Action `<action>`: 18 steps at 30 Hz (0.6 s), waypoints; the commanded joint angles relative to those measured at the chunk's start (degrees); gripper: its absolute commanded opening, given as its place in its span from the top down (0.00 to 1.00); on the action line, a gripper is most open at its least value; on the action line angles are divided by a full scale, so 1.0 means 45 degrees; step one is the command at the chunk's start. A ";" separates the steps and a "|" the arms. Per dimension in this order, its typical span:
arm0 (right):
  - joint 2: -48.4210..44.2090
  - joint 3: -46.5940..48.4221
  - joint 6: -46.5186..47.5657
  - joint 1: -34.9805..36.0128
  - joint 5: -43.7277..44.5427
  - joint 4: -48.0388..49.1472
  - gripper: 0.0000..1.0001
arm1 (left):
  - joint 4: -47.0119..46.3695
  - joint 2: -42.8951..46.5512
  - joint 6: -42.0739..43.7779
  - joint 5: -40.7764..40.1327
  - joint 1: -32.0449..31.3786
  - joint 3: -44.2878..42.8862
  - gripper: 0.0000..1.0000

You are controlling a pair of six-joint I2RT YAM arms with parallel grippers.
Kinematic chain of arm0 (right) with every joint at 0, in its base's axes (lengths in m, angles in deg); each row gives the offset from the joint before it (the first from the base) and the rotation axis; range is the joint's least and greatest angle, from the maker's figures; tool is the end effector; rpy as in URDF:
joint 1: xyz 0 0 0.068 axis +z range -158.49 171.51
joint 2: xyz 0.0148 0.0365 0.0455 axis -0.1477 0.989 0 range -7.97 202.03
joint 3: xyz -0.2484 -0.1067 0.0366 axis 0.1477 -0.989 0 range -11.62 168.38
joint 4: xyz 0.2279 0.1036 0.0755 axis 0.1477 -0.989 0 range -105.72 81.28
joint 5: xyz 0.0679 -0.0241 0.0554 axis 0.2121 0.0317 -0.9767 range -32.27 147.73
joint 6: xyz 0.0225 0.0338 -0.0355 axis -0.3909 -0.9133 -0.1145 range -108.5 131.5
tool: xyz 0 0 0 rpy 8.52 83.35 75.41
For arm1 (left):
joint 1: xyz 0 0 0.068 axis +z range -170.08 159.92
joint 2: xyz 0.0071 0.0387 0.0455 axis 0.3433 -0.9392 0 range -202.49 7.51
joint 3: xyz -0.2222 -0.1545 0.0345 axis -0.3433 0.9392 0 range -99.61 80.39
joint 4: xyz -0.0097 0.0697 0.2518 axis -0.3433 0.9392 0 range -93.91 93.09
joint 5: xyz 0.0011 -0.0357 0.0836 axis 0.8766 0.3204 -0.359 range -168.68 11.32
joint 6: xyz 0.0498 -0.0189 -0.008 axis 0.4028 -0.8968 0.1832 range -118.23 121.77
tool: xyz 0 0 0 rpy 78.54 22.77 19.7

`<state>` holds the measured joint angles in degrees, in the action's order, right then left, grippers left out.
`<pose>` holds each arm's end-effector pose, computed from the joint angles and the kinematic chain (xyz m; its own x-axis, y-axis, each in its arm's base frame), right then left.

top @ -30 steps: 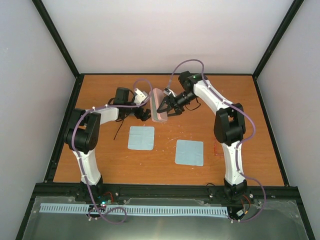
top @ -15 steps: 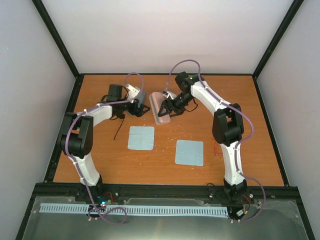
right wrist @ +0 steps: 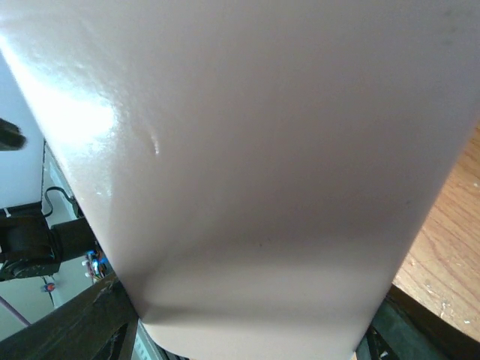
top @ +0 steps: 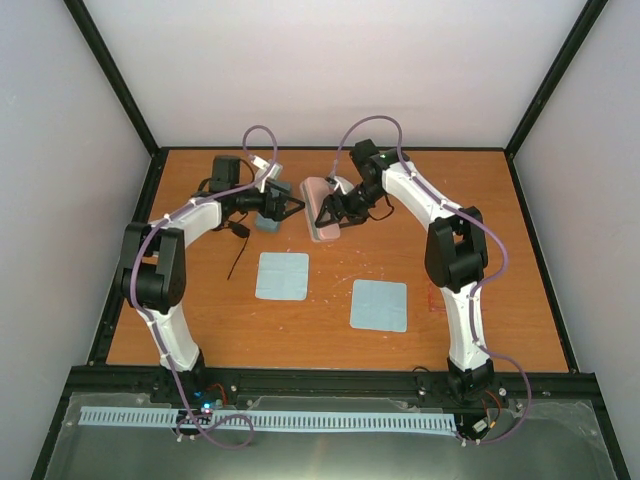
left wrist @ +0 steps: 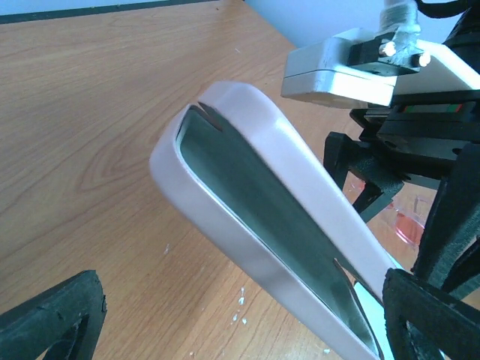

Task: Organize the sunglasses
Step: Open the sunglasses case.

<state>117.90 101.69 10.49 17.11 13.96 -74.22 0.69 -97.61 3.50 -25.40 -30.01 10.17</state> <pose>0.3929 0.2156 0.2352 -0.8899 -0.4122 -0.1951 -0.4255 0.5967 0.6804 0.3867 -0.0967 0.2168 -0.6048 0.1242 -0.7866 0.7309 0.4787 -0.4864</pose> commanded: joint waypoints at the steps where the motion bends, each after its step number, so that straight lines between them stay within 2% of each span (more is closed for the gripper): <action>1: 0.0185 0.0580 -0.0111 0.0047 -0.0803 0.0528 0.97 | 0.0129 -0.0497 -0.0281 0.0677 -0.0229 -0.0707 0.01; 11: -0.0201 0.0692 0.0394 0.0110 -0.2515 0.0267 0.97 | -0.0395 -0.1003 0.0224 -0.0854 -0.0778 -0.0282 0.00; 18: -0.0463 0.0594 0.0671 0.0076 -0.2993 -0.0055 0.97 | -0.0157 -0.1107 0.1503 -0.2176 -0.0800 0.0151 0.01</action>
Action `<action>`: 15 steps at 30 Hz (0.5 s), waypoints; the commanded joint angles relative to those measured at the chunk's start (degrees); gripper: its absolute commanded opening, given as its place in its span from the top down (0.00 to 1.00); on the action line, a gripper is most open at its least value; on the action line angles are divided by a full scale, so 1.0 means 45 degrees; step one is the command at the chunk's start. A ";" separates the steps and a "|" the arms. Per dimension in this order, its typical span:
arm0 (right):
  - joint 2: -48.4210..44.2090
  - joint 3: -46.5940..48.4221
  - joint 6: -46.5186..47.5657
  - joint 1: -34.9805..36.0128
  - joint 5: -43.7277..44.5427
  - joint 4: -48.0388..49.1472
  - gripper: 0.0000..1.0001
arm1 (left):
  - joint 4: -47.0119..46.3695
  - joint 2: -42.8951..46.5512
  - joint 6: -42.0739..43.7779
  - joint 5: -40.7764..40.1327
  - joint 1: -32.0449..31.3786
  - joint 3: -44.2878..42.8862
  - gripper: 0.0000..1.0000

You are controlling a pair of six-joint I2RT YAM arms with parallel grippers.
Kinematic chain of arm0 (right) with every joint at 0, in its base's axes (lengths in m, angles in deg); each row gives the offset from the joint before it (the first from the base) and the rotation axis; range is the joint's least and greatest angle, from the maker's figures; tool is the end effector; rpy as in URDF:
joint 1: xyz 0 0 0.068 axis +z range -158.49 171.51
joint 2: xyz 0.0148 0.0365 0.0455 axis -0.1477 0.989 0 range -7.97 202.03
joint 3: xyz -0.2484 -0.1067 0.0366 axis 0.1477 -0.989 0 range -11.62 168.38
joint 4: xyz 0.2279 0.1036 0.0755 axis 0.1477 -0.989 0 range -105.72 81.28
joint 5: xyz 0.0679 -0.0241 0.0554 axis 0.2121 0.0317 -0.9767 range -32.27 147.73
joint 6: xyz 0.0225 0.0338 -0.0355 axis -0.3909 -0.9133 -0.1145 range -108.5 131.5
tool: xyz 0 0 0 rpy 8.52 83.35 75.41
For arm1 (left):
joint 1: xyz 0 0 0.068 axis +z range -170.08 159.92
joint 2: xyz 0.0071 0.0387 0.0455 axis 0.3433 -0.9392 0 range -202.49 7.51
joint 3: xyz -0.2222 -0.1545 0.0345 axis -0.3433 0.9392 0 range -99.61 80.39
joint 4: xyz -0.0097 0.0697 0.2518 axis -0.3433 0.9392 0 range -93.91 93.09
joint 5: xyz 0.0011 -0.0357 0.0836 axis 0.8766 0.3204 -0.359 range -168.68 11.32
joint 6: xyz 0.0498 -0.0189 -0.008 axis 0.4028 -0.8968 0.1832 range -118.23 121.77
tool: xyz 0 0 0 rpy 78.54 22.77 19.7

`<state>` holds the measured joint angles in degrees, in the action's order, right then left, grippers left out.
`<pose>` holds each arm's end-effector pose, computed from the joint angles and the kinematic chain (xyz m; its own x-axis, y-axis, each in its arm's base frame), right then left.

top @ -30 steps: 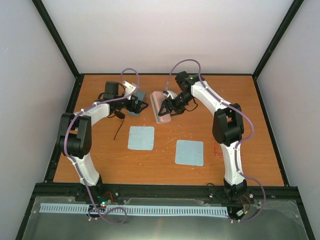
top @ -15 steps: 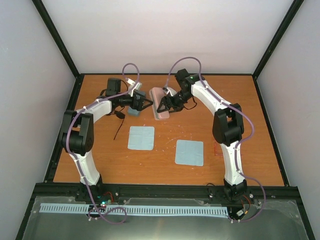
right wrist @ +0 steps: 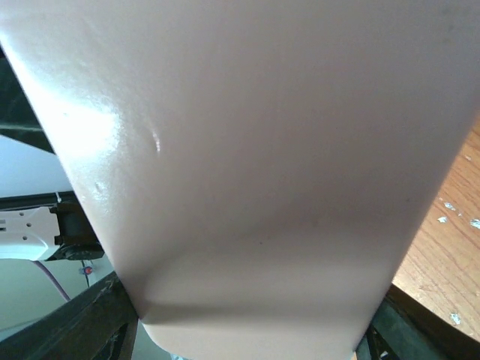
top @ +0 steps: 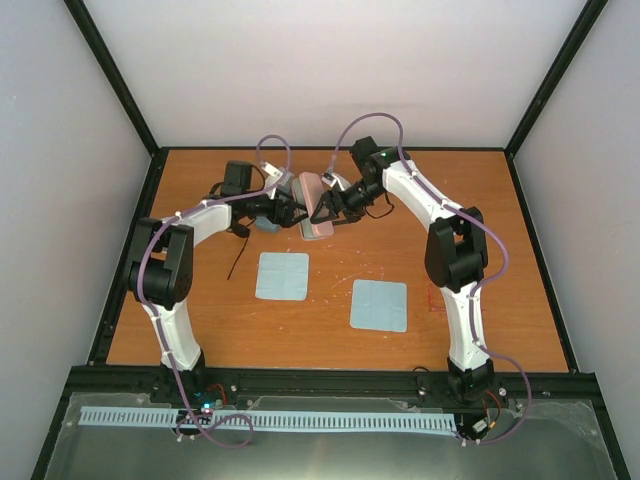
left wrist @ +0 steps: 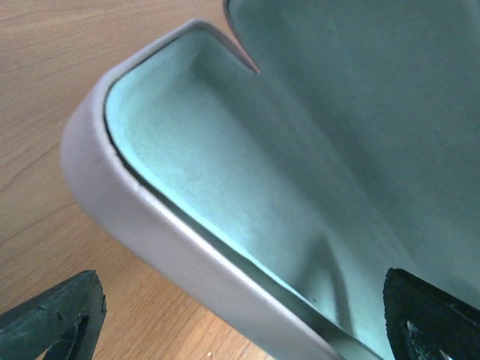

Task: Organize the sunglasses
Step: Open the sunglasses case.

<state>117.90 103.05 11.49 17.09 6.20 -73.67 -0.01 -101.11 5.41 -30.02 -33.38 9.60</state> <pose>0.3936 0.2194 0.2454 -0.8758 -0.4191 -0.2394 -0.4376 0.4802 0.7602 0.3902 -0.1197 0.1959 -0.6023 0.1855 -0.7765 0.7369 0.5031 -0.4514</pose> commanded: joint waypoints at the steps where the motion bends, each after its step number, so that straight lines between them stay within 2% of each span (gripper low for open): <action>1: -0.0496 0.0239 0.0468 0.0065 -0.1314 -0.0191 0.97 | 0.0027 -0.0332 0.1251 -0.1303 -0.0052 0.0418 0.01; 6: -0.0979 -0.0627 0.0446 -0.0208 -0.1639 0.0111 0.97 | 0.0137 -0.0332 0.1931 -0.1752 -0.0052 0.0932 0.01; 15: -0.1440 -0.1476 0.0252 -0.0873 -0.2774 0.0812 0.97 | -0.0169 -0.0405 0.2007 -0.2075 -0.0051 0.1189 0.01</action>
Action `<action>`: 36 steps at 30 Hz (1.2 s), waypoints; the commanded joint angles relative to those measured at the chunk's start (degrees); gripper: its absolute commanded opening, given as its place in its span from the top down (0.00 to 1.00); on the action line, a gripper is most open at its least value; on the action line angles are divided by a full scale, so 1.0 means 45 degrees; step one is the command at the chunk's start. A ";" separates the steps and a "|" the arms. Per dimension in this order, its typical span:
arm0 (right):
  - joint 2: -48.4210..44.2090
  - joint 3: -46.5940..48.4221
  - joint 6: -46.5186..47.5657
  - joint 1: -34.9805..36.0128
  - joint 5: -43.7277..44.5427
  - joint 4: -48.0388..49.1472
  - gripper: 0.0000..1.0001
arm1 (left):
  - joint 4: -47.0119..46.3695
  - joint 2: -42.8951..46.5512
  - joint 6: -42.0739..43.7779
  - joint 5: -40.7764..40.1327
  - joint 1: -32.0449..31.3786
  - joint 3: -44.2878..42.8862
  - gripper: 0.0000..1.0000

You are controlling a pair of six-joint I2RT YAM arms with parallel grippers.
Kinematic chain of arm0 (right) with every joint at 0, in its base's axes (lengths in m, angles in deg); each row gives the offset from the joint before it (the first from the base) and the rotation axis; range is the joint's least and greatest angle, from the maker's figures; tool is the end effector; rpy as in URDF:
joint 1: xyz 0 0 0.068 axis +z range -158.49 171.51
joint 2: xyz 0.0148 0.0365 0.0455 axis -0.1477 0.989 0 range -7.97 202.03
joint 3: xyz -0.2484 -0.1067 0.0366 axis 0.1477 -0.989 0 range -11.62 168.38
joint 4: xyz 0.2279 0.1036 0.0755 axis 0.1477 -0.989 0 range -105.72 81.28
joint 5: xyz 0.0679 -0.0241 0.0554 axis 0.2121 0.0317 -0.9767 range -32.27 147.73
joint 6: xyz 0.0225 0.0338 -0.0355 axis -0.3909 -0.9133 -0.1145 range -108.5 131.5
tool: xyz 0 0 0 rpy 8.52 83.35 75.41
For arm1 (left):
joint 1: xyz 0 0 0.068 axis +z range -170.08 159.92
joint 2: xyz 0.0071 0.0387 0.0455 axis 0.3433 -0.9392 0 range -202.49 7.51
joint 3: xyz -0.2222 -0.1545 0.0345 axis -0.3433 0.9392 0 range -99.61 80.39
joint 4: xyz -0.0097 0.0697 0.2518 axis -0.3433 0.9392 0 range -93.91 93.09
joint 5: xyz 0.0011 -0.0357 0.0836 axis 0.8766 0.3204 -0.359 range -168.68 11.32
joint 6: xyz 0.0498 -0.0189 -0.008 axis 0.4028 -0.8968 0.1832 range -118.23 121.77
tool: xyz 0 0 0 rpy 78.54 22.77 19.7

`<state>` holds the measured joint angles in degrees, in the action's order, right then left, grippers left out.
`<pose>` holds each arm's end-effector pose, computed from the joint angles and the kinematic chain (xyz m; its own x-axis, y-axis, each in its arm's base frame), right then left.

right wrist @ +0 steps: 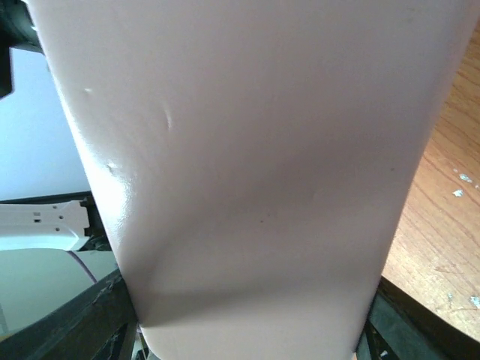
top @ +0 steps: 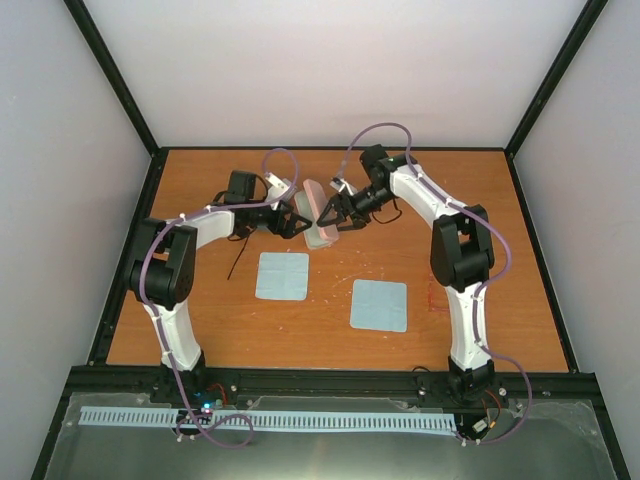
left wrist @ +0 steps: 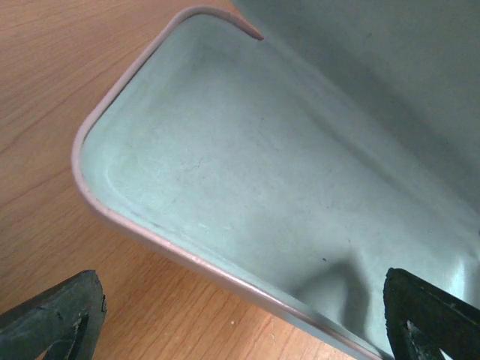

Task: Organize the sunglasses
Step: Open the sunglasses case, then place the sunglasses case at the center of the board.

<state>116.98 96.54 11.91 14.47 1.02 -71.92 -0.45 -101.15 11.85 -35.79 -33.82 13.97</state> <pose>0.3930 0.1988 0.2245 -0.9042 -0.3873 -0.1798 -0.3545 0.4459 0.8219 0.3789 -0.1176 0.1717 -0.5733 0.2722 -0.7728 0.7476 0.5598 -0.3574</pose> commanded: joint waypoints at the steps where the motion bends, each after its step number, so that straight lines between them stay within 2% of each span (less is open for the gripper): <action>1: -0.1224 -0.0050 0.0234 -0.0324 -0.1803 0.0318 0.97 | -0.0124 -0.0430 0.0594 -0.0815 0.0046 0.0258 0.01; 10: -0.0866 -0.0190 0.1825 -0.0337 -0.4570 -0.1130 0.97 | -0.0045 -0.0601 0.0647 -0.0823 0.0050 -0.0143 0.00; 13: -0.0622 -0.0360 0.2116 -0.0337 -0.3837 -0.1515 0.97 | 0.0170 -0.0531 0.0625 -0.0820 0.0045 -0.0388 0.01; 19: -0.0108 -0.1296 0.1552 -0.0887 -0.2492 -0.0868 0.97 | 0.0811 -0.0257 0.0235 -0.0837 0.0045 -0.1004 0.01; 27: 0.1299 -0.1200 0.1911 -0.2579 -0.2431 -0.0892 0.97 | 0.1826 0.0299 0.0100 -0.1009 0.0205 -0.1529 0.01; 36: 0.3401 -0.0134 0.1995 -0.3078 -0.2243 -0.1074 0.91 | 0.2335 0.0606 0.0323 -0.1336 0.0279 -0.1600 0.01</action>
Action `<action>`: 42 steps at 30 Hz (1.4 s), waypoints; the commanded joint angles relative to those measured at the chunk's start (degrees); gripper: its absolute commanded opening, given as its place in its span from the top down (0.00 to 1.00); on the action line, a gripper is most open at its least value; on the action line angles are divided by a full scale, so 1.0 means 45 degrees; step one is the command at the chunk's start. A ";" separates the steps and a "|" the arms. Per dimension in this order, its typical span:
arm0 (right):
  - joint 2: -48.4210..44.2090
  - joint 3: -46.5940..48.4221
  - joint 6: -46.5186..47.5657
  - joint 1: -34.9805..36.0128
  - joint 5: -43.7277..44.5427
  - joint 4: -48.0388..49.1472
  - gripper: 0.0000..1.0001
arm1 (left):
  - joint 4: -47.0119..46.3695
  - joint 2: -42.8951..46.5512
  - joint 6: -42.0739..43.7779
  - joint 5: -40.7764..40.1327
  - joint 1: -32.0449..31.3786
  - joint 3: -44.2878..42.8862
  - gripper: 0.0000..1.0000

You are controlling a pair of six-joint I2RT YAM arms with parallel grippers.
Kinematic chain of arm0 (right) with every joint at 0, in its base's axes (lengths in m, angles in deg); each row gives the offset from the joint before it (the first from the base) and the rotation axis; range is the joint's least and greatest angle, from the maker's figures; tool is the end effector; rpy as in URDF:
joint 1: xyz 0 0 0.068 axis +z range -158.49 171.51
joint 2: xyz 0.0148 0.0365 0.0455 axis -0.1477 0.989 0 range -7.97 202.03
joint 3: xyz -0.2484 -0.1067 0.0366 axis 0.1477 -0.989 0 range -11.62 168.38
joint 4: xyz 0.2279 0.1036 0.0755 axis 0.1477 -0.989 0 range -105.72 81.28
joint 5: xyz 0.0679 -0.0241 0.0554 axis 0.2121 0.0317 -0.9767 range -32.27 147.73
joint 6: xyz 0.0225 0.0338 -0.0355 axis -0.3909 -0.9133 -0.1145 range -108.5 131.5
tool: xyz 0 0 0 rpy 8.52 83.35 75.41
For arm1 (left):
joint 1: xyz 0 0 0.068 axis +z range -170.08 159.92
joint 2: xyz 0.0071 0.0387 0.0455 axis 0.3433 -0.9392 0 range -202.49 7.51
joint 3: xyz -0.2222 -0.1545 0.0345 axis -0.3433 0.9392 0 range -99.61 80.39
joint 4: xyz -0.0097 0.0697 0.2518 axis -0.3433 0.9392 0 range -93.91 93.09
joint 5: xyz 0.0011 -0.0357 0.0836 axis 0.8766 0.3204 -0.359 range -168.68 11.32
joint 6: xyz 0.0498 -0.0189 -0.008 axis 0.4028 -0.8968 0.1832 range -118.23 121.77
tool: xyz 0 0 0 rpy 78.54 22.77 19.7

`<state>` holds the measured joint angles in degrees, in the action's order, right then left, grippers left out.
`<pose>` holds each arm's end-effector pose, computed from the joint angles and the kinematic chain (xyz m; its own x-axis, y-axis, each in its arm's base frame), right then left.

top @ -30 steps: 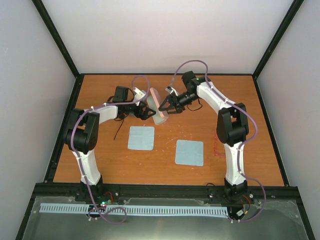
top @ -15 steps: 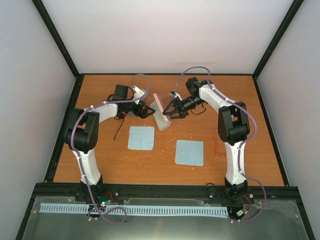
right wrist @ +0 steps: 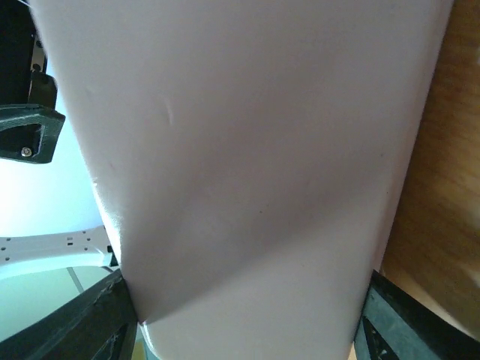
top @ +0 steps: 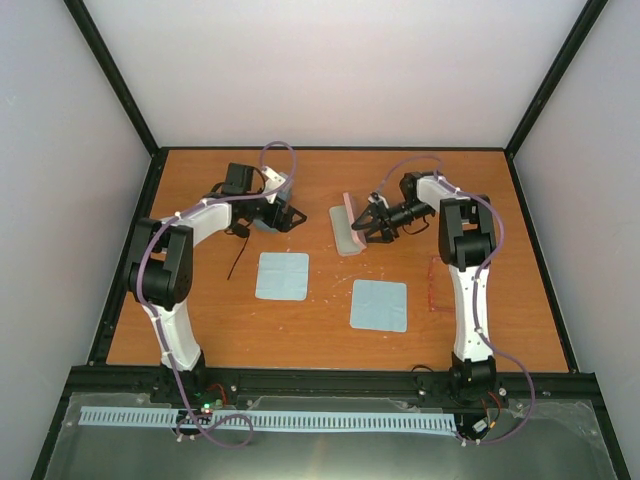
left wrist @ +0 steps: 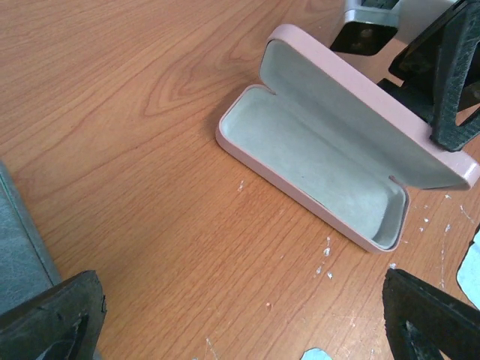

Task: Organize the sunglasses
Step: Place the sunglasses case at the center of the board.

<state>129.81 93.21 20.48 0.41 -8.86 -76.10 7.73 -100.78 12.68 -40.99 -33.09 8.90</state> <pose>0.4276 0.1001 0.1213 -0.9758 -0.2156 0.0361 -0.0520 0.3890 0.9198 0.3874 -0.1118 0.1890 -0.6074 0.2941 -0.7379 0.7010 0.6355 -0.3237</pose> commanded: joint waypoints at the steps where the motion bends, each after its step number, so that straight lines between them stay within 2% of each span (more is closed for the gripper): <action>1: 0.0630 0.0626 0.0078 0.0019 0.0005 -0.0145 0.89 | 0.0536 0.0541 0.0150 -0.0196 0.0119 -0.0476 0.01; 8: 0.0554 0.0450 -0.0047 -0.0210 0.0689 -0.0145 0.60 | 0.0515 0.0451 0.0021 -0.0106 0.0119 -0.0509 0.01; 13: 0.0448 0.0384 -0.0058 -0.0241 0.1208 -0.0238 0.34 | 0.0434 0.0411 0.0053 -0.0024 0.0119 -0.0502 0.01; 14: 0.0432 0.0381 -0.0028 -0.0241 0.1263 -0.0259 0.22 | 0.0442 0.0422 0.0079 -0.0020 0.0119 -0.0497 0.00; 15: 0.0403 0.0393 -0.0056 -0.0241 0.1440 -0.0267 0.04 | 0.0441 0.0430 0.0101 -0.0034 0.0119 -0.0484 0.00; 16: 0.0385 0.0404 -0.0094 -0.0241 0.1589 -0.0263 0.00 | 0.0441 0.0432 0.0111 -0.0036 0.0119 -0.0470 0.01; 22: -0.0107 0.0609 -0.0466 -0.0241 0.2486 -0.0173 0.00 | 0.0422 0.0446 0.0022 0.0018 0.0119 -0.0354 0.01; 30: -0.0542 0.1820 -0.0724 0.0040 0.5143 -0.0846 0.00 | 0.0291 0.0431 0.0096 0.0081 0.0119 -0.0197 0.01; 33: -0.0619 0.1884 -0.0792 0.0312 0.5680 -0.0890 0.04 | 0.0275 0.0432 0.0223 0.0047 0.0124 -0.0135 0.00; 34: -0.0605 0.1879 -0.0767 0.0424 0.5777 -0.0932 0.11 | 0.0276 0.0446 0.0246 0.0028 0.0120 -0.0116 0.01; 35: -0.0576 0.1884 -0.0769 0.0570 0.5901 -0.0969 0.29 | 0.0274 0.0441 0.0259 0.0023 0.0121 -0.0097 0.01; 38: -0.0495 0.1936 -0.0832 0.0861 0.6268 -0.1094 0.60 | 0.0258 0.0518 0.0257 0.0003 0.0119 0.0027 0.01; 42: -0.0493 0.2139 -0.0931 0.1009 0.6803 -0.1263 0.73 | 0.0248 0.0582 0.0268 0.0017 0.0119 0.0195 0.01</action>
<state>129.09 100.82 16.52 4.15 17.92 -79.97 9.41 -100.47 12.90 -41.40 -32.98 9.21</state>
